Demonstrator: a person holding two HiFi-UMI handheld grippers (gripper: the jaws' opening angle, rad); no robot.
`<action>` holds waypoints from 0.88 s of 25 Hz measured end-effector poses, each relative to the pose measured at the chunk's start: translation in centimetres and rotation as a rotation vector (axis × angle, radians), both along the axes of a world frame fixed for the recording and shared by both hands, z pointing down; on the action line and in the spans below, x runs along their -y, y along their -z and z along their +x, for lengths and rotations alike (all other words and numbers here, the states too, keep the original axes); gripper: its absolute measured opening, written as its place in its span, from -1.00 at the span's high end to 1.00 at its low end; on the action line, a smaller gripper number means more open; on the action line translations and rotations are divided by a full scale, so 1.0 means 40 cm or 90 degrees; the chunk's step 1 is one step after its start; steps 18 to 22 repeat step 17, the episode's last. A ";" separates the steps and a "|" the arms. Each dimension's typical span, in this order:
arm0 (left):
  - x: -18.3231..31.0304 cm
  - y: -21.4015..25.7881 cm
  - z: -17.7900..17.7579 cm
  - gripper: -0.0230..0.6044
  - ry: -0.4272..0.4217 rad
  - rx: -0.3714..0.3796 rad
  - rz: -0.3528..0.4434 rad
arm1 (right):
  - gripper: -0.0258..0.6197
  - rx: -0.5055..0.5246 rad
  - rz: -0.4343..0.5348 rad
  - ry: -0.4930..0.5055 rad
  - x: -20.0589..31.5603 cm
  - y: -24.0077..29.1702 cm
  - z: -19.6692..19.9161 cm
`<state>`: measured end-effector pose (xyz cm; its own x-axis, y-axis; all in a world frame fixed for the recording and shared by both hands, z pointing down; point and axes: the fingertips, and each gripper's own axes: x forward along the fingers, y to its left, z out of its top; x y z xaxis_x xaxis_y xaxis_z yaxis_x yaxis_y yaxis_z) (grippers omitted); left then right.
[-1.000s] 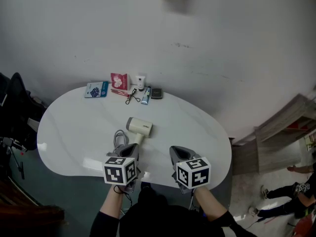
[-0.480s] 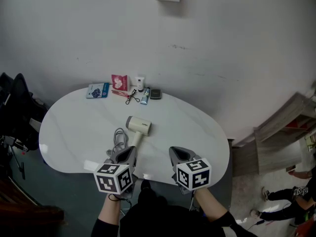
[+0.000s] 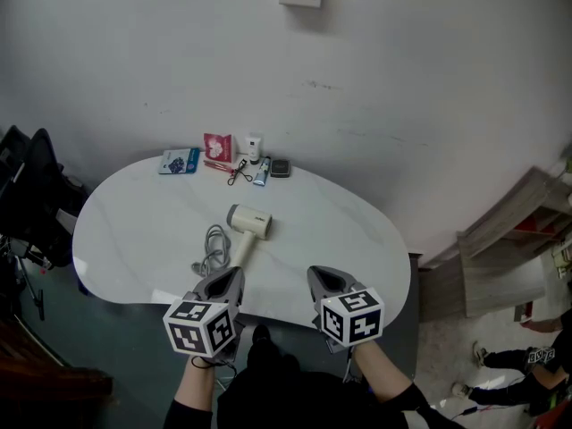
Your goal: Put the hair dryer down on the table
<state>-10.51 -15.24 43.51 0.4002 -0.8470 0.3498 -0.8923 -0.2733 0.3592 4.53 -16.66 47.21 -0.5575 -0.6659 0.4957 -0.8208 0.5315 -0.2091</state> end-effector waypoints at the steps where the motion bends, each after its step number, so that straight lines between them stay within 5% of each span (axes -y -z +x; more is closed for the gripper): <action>1: -0.007 0.002 0.000 0.90 0.002 -0.001 0.002 | 0.92 0.001 0.001 0.001 -0.005 0.001 0.002; 22: -0.122 0.031 -0.014 0.90 0.045 -0.010 0.023 | 0.92 0.006 0.021 0.013 -0.090 0.017 0.052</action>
